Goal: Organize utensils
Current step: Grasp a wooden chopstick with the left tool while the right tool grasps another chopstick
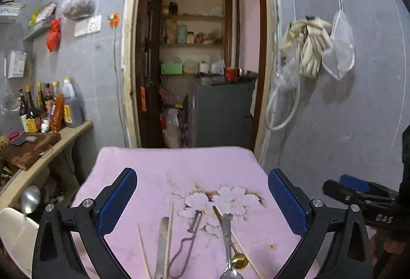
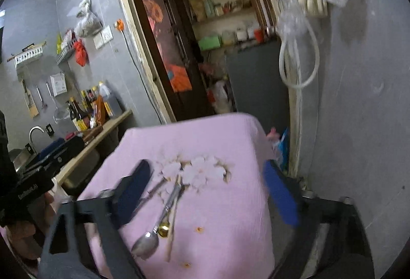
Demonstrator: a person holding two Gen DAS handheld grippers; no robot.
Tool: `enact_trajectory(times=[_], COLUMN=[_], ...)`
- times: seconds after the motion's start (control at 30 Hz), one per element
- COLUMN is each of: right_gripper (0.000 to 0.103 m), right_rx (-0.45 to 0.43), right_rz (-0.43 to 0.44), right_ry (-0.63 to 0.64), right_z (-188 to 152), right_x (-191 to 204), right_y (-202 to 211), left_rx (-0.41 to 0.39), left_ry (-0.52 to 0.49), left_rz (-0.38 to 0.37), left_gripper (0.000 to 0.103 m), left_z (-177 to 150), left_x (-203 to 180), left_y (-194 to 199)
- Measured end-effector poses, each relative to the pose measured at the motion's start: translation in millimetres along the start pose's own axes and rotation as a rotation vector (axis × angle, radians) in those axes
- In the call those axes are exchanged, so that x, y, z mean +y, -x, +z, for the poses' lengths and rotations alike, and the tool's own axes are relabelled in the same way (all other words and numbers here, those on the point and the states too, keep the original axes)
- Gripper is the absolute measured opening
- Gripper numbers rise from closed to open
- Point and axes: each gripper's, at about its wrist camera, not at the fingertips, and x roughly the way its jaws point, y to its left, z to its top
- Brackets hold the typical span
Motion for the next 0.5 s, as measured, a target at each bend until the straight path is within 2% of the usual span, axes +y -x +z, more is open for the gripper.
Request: enact_trajectory(times=[0.03, 0.1, 0.13, 0.27, 0.33, 0.4, 0.5], right_gripper=[0.068, 0.062, 0.058, 0.051, 0.042, 0.037, 0.03], right_rx=[0.02, 0.054, 0.068, 0.12, 0.152, 0.182, 0.224], right_rz=[0.011, 0.035, 0.045, 0.085, 0.105, 0.117, 0.141], right_ry=[-0.005, -0.018, -0.017, -0.025, -0.037, -0.044, -0.045], right_z=[-5, -14, -18, -37, -46, -55, -68], right_x=[-3, -7, -7, -6, -3, -1, 6], right_y=[-6, -20, -25, -53, -71, -83, -101], left_rx=[0.018, 0.062, 0.092, 0.187, 0.221, 0.261, 0.28], left_ry=[-0.002, 0.004, 0.013, 0.044, 0.059, 0.087, 0.131], left_rz=[-0.001, -0.015, -0.025, -0.032, -0.009, 0.033, 0.099], left_gripper=[0.099, 0.088, 0.085, 0.071, 0.068, 0.065, 0.063], left_z=[-3, -9, -14, -36, -45, -55, -64], left_x=[-1, -2, 1, 9, 15, 23, 35], left_y=[-6, -20, -29, -60, -69, -78, -82])
